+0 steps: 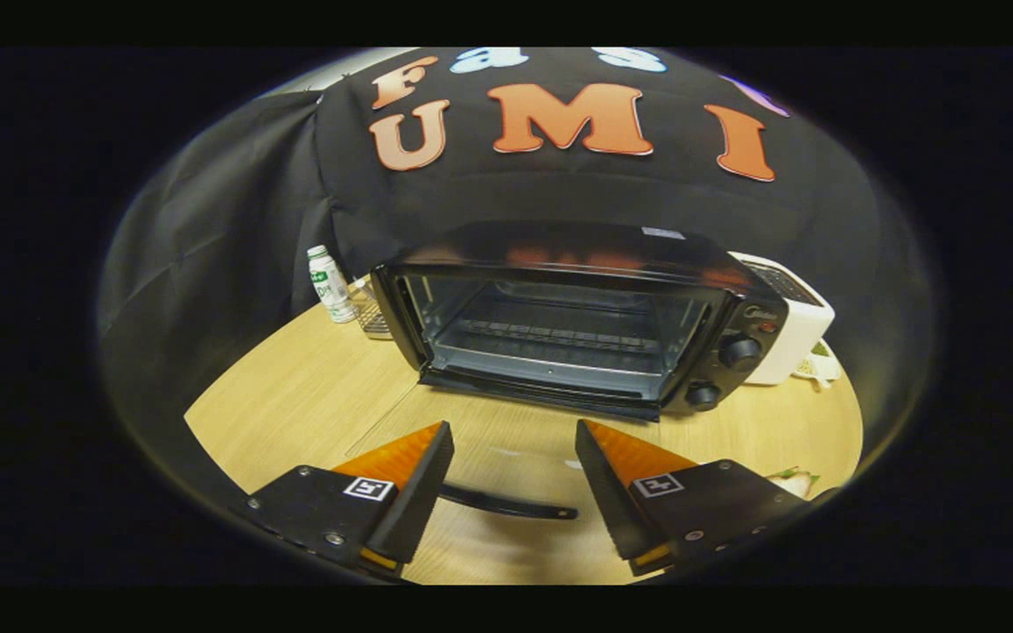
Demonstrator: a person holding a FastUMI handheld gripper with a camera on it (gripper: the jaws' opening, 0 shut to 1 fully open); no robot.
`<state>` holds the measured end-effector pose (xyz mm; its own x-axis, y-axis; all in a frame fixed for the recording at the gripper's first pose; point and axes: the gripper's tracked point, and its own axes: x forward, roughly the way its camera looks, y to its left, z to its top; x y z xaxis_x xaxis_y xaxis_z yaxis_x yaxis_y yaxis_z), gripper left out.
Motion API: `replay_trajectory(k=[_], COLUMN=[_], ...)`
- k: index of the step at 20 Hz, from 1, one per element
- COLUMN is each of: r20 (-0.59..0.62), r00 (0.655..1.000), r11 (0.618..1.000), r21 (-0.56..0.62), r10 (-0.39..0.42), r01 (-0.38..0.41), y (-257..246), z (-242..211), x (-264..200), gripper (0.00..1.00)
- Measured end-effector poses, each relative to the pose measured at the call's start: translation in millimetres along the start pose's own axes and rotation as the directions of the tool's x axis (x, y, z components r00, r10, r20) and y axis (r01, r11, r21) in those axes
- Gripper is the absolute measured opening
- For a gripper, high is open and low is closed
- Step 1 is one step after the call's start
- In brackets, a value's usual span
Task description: Open the toaster oven, put the food inside, and close the toaster oven door.
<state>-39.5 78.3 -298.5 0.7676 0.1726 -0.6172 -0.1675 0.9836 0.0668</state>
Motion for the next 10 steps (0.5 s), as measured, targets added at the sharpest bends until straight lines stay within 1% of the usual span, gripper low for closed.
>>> replay_trajectory(k=[2,3,4,7,10], r20=[0.013,0.020,0.020,0.002,-0.029], r00=[0.999,0.998,0.997,0.990,0.979], r11=[0.999,0.999,0.997,0.988,0.976], r21=[0.007,0.015,0.026,0.061,0.080], r10=[-0.034,-0.052,-0.072,-0.141,-0.200], r01=[0.034,0.052,0.071,0.140,0.202], y=[-22,-34,-48,-89,-129], z=[4,5,5,0,-15], x=[-16,-25,-35,-58,-79], gripper=[0.85,0.89,0.90,0.95,0.98])
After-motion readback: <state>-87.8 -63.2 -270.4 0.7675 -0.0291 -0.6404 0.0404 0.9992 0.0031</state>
